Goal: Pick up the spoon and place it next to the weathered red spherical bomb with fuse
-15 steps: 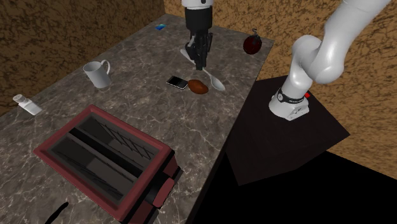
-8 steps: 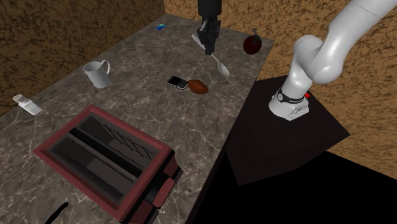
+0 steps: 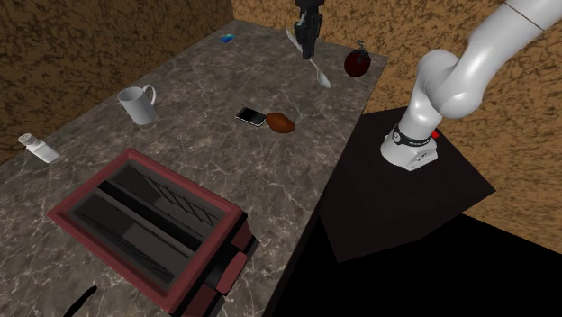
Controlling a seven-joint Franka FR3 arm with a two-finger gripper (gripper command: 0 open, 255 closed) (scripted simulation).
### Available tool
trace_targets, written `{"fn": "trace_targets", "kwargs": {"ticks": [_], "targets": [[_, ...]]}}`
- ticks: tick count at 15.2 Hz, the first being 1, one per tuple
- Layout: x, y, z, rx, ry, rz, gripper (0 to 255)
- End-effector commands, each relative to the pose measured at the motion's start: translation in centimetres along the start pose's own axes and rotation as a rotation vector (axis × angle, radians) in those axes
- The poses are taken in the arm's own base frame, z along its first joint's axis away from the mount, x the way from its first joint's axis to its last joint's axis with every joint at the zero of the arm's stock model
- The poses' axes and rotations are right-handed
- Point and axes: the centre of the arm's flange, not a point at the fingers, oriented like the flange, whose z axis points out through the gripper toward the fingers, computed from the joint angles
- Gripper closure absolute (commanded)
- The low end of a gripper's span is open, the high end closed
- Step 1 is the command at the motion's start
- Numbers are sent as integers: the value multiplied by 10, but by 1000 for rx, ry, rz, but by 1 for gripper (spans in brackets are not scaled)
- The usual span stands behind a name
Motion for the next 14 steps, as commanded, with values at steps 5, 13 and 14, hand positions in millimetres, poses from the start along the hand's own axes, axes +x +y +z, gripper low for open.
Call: {"fn": "trace_targets", "kwargs": {"ticks": [5, 13, 14], "targets": [[8, 79, -14, 0, -1, -1, 255], [20, 183, -32, 0, -1, -1, 255], [22, 196, -34, 0, -1, -1, 255]]}}
